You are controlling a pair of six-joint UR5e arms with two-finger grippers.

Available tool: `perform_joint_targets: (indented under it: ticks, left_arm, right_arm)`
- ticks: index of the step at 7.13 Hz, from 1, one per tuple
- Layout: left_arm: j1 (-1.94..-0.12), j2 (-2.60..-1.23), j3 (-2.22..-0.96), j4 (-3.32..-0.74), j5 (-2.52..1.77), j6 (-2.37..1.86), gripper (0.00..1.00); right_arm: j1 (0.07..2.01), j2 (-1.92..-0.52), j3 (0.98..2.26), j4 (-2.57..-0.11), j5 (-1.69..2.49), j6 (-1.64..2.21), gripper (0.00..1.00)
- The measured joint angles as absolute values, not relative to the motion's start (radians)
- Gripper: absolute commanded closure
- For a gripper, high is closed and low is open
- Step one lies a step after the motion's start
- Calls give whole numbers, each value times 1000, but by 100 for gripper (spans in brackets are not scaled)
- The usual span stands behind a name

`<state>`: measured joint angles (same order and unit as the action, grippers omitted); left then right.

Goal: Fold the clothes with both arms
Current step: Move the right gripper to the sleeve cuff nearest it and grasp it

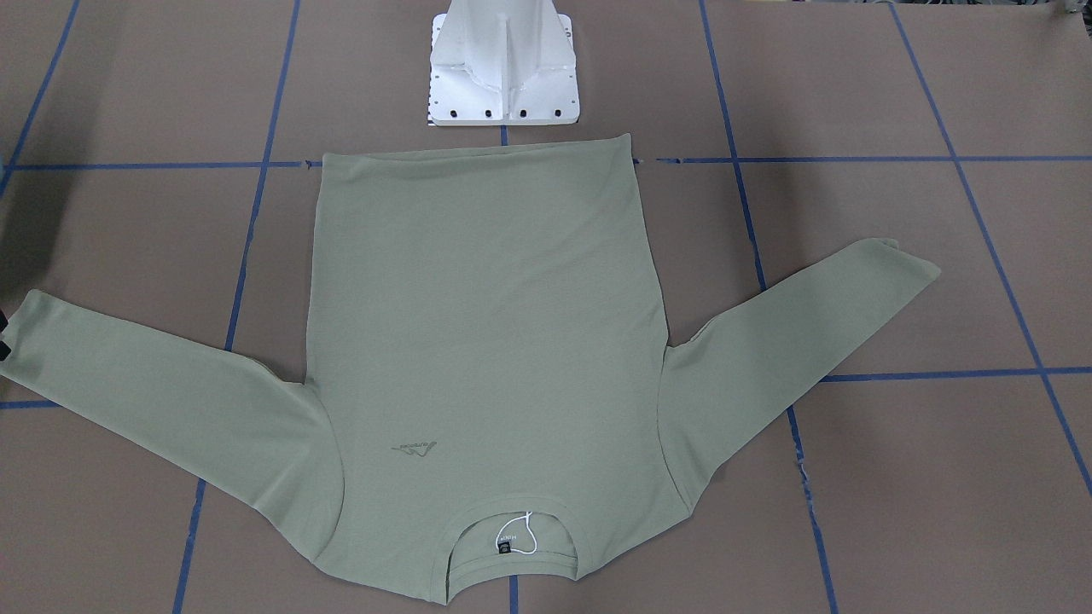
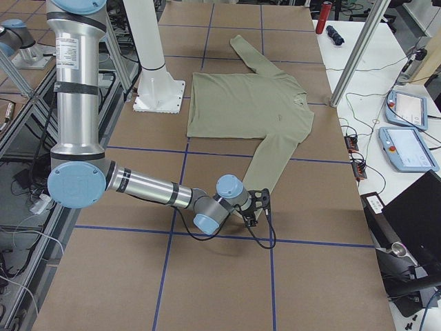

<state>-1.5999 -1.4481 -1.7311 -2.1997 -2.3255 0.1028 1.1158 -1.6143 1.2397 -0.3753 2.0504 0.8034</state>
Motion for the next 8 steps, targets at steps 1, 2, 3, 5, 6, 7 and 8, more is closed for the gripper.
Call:
perform_joint_targets:
  ticks: [1, 2, 3, 5, 6, 7, 8]
  left_arm:
    - [-1600, -1448, -1731, -2200, -2326, 103, 0]
    - [-1600, -1448, -1729, -2203, -2326, 103, 0]
    - [-1600, -1448, -1727, -2210, -2326, 103, 0]
    - [-1600, -1448, -1722, -2216, -2326, 103, 0]
    - [-1600, -1448, -1721, -2216, -2325, 103, 0]
    - [-1600, -1448, -1719, -2217, -2326, 103, 0]
    - [-1600, -1448, -1717, -2217, -2326, 103, 0]
  right_arm:
    - [1113, -1612, 1236, -376, 2042, 803, 61]
    - [1111, -1610, 1233, -377, 2034, 802, 61]
    - [1110, -1610, 1231, -377, 2030, 801, 57]
    - [1109, -1611, 1227, -377, 2026, 798, 30]
    - [1109, -1614, 1227, -376, 2020, 793, 31]
    - [1109, -1616, 1226, -376, 2008, 789, 31]
    - [1109, -1616, 1225, -376, 2001, 787, 34]
